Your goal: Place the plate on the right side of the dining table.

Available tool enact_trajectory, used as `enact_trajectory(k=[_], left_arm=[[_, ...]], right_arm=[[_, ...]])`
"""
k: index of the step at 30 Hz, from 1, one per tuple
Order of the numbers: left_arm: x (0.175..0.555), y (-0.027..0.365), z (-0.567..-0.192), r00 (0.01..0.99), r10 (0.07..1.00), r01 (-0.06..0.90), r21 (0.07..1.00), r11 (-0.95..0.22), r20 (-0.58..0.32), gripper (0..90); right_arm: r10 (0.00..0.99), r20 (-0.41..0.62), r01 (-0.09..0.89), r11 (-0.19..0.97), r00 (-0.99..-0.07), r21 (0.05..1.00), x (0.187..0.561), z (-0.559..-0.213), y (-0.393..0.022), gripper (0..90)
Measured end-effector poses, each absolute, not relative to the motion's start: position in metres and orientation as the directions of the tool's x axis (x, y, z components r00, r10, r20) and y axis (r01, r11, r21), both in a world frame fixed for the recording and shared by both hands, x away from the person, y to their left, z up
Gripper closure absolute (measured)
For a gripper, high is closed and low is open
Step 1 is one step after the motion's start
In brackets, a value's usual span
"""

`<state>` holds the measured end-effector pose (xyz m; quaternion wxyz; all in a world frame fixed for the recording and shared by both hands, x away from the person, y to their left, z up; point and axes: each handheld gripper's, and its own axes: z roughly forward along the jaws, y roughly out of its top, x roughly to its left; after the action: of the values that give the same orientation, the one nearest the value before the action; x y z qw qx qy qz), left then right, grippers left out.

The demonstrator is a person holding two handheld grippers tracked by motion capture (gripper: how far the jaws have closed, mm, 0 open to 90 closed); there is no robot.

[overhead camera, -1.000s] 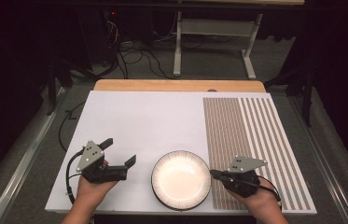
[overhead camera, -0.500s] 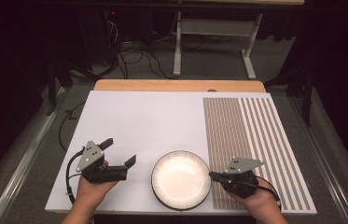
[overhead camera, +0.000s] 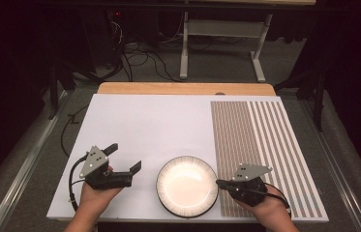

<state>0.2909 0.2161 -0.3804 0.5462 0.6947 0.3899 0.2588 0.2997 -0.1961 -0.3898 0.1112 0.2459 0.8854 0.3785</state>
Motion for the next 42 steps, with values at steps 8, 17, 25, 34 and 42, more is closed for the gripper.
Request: enact_trajectory(k=[8,17,25,34,42], left_arm=[[0.2911,0.2153,-0.3807,0.565,0.822,0.258,0.961,-0.101,-0.066,1.7],[0.2914,0.2154,-0.3805,0.567,0.82,0.262,0.96,-0.096,-0.073,1.8],[0.2916,0.2153,-0.3805,0.569,0.819,0.263,0.96,-0.094,-0.076,1.9],[0.2919,0.2148,-0.3806,0.569,0.818,0.264,0.96,-0.09,-0.08,2.1],[0.2918,0.2152,-0.3803,0.57,0.818,0.263,0.961,-0.089,-0.08,2.1]], right_arm=[[0.509,-0.018,0.34,0.601,-0.86,0.724,0.3,-0.3897,-0.1958,90.0],[0.512,-0.015,0.345,0.599,-0.859,0.723,0.3001,-0.3899,-0.1949,90.0],[0.516,-0.012,0.35,0.597,-0.857,0.722,0.3004,-0.3898,-0.1944,90.0],[0.515,-0.004,0.352,0.592,-0.857,0.725,0.3011,-0.3903,-0.1948,90.0],[0.512,-0.002,0.352,0.594,-0.859,0.723,0.3005,-0.3906,-0.193,90.0]])
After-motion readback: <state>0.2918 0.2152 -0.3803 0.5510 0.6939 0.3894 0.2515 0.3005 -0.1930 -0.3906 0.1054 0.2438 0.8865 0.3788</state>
